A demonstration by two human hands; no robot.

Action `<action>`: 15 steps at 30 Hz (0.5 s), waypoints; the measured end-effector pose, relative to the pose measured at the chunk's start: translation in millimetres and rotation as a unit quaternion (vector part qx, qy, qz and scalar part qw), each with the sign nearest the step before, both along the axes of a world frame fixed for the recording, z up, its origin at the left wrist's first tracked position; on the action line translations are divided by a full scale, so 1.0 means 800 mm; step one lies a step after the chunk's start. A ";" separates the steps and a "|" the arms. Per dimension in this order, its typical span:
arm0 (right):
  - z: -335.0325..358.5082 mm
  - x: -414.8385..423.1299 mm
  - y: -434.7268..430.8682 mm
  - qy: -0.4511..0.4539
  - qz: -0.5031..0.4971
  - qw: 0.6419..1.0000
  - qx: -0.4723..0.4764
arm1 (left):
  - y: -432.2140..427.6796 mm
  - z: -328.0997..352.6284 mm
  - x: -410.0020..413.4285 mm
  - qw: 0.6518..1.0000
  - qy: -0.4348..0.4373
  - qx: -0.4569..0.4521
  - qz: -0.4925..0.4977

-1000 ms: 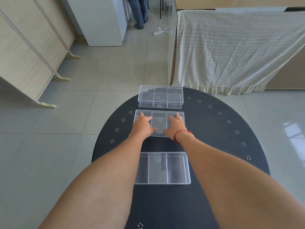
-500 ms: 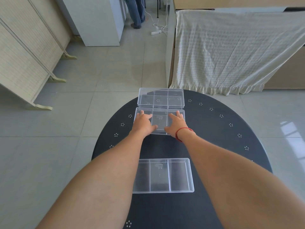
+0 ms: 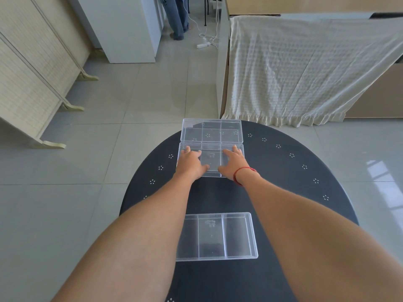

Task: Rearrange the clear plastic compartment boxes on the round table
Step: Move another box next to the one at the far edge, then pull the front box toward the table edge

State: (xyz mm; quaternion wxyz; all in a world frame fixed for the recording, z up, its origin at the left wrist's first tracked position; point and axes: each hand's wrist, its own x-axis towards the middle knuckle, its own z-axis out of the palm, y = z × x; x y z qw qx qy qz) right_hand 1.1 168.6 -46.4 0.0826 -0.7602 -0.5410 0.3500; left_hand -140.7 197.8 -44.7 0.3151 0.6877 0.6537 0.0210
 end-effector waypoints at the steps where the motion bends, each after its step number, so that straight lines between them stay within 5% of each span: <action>1: 0.001 0.000 0.001 0.000 0.000 1.000 -0.001 | 0.000 -0.001 0.000 1.000 0.001 -0.001 0.001; 10: 0.012 -0.001 -0.022 0.021 -0.052 0.993 0.107 | -0.028 0.006 -0.001 0.998 0.001 0.057 0.029; 15: 0.012 -0.001 -0.089 0.020 -0.070 0.995 0.071 | -0.094 0.009 -0.017 0.997 0.011 0.050 0.056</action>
